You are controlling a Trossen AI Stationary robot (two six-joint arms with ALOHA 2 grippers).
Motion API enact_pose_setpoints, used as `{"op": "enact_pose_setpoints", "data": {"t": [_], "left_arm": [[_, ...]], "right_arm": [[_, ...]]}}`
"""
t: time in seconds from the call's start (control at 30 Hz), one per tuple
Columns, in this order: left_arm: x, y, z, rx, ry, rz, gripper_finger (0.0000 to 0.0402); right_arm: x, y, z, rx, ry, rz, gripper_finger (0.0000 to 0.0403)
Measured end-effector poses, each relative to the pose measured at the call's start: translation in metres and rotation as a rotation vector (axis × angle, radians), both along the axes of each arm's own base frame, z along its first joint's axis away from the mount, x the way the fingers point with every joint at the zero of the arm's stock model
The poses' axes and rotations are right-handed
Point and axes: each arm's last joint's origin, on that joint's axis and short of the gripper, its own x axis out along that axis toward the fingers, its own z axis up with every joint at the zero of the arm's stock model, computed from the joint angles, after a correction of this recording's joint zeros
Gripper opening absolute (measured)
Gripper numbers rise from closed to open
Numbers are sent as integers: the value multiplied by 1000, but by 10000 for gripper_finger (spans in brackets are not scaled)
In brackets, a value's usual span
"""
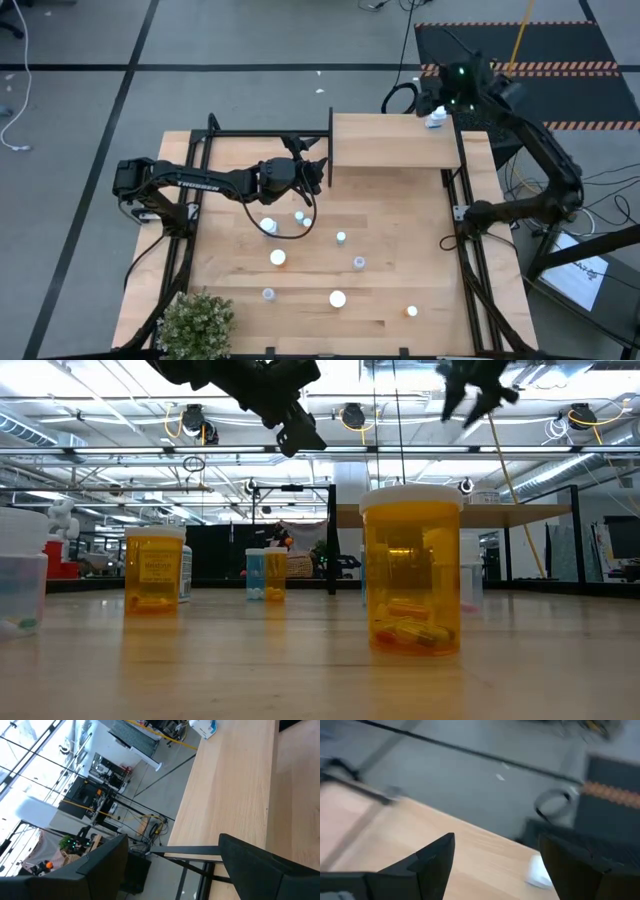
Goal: Pick and place medicine bottles onto shelf by color
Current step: Put the white pill bottle on the shelf aligned with the other white pill bottle
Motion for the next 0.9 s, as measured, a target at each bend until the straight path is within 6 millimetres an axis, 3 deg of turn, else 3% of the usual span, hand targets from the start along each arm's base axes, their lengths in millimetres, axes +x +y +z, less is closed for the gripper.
{"op": "enact_pose_setpoints", "data": {"t": [0.2,0.33,0.6,0.9], "left_arm": [[0,0,0,-9,-9,0,310],[0,-4,-1,-16,2,-11,310],[-1,-31,-5,-30,60,-52,310],[-37,-50,11,-249,75,-110,310]], "right_arm": [[34,50,9,-169,-106,320,269],[57,75,-4,-282,-151,510,261],[83,109,-51,-416,-192,730,243],[92,126,-123,-418,-121,848,231]]}}
